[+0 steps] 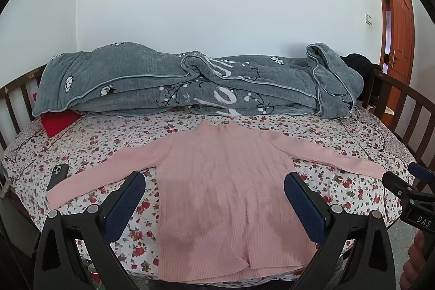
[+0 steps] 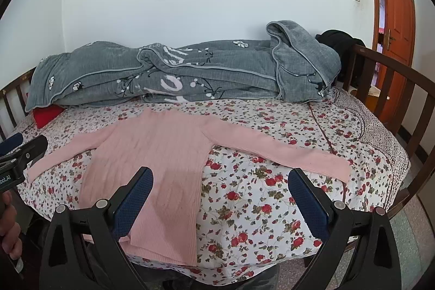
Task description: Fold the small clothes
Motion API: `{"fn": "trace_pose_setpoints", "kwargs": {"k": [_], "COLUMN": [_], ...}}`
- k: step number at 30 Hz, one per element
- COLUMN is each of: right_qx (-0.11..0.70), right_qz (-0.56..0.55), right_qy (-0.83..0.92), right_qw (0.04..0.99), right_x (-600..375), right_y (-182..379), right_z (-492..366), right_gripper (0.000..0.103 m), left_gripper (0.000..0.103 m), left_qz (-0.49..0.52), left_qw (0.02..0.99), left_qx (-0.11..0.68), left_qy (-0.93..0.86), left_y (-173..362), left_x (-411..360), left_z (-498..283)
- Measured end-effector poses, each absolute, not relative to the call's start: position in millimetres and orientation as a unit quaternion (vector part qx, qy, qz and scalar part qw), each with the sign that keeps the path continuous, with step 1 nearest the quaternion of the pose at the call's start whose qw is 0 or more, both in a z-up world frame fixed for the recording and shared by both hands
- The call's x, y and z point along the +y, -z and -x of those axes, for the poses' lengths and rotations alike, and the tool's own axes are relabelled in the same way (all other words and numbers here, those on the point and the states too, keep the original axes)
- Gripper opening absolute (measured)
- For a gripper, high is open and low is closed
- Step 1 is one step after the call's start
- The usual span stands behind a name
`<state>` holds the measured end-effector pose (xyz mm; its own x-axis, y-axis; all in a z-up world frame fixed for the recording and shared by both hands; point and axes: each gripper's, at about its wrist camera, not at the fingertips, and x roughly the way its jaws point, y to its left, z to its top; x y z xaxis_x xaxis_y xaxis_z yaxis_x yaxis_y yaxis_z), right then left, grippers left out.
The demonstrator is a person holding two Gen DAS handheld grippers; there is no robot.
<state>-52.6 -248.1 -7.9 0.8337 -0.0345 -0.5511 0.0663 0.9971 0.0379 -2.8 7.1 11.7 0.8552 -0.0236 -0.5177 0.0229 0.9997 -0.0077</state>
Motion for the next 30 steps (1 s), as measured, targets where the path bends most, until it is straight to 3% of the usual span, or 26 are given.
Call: {"fn": "trace_pose_setpoints", "kwargs": {"k": [30], "right_qx": [0.285], "right_qz": [-0.032], "right_qy": [0.022], "right_qw": [0.958], "right_x": [-244.8], "right_y": [4.8], "right_z": [52.8], "right_gripper": [0.098], "left_gripper": [0.103], "left_qz": [0.001], "left_qw": [0.963], "left_qx": [0.268], "left_qy": [0.01], "left_y": [-7.5], "left_x": [5.0], "left_z": [6.0]}}
